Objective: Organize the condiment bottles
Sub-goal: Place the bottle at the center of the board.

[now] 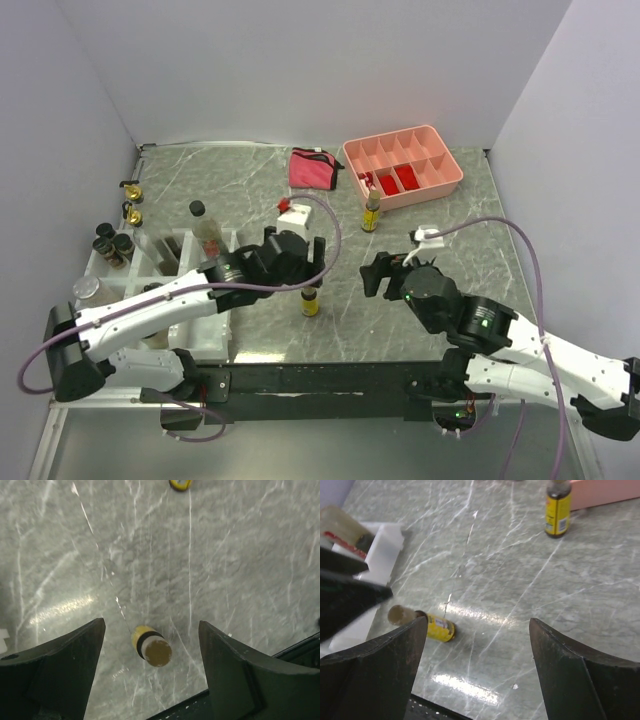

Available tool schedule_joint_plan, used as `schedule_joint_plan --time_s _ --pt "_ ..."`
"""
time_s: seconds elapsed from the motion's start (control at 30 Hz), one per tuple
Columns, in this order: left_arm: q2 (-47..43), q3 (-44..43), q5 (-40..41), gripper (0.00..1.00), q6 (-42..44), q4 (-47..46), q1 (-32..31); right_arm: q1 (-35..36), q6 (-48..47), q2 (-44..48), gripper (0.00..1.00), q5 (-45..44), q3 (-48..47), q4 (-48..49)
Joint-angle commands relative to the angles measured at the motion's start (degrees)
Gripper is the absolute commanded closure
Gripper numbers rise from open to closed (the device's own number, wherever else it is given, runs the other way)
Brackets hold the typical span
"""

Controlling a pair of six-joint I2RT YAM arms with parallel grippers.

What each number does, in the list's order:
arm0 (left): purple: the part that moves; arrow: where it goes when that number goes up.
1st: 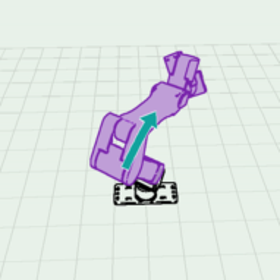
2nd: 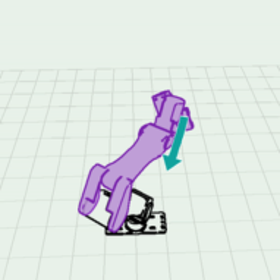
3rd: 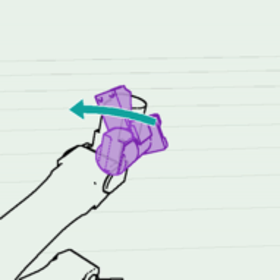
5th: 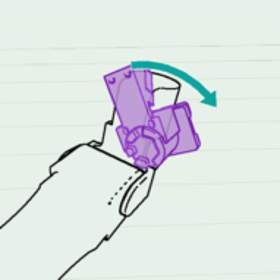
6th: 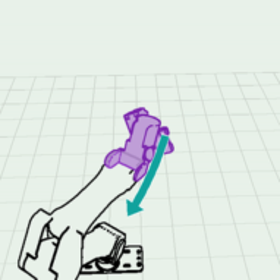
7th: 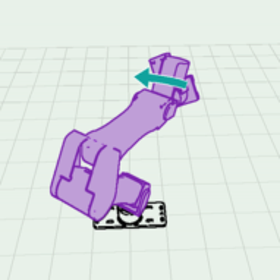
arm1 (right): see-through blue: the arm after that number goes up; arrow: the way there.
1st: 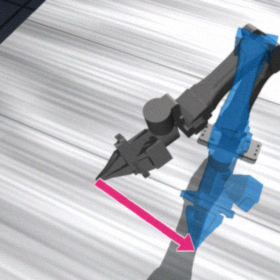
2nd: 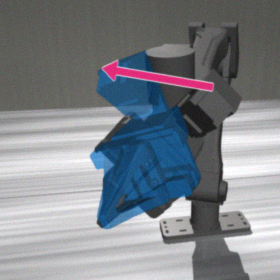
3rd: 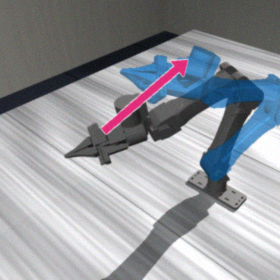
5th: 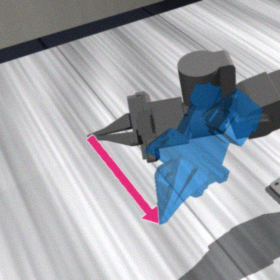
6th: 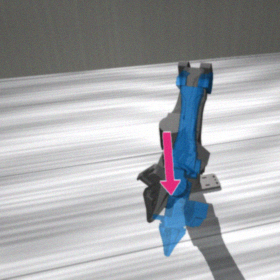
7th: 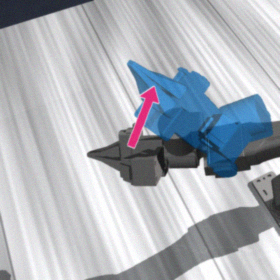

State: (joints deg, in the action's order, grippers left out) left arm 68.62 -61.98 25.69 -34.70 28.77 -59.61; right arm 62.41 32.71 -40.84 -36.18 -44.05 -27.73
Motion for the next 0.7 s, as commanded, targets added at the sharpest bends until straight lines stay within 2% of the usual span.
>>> schedule_joint_plan --time_s 0.0,0.3,0.67 --pt "1.95 -2.53 2.52 0.19 -2.21 0.49 -2.69 -0.89 1.57 3.83 0.10 -4.41 1.25 0.75" --pt "6.70 -0.87 -2.92 0.24 -5.37 0.49 -5.16 -1.24 2.01 5.51 0.02 -5.30 2.83 -0.23" --pt "11.27 -2.10 1.46 0.30 -9.24 7.17 -5.16 -1.24 2.89 5.68 0.00 -4.60 3.18 -1.37"
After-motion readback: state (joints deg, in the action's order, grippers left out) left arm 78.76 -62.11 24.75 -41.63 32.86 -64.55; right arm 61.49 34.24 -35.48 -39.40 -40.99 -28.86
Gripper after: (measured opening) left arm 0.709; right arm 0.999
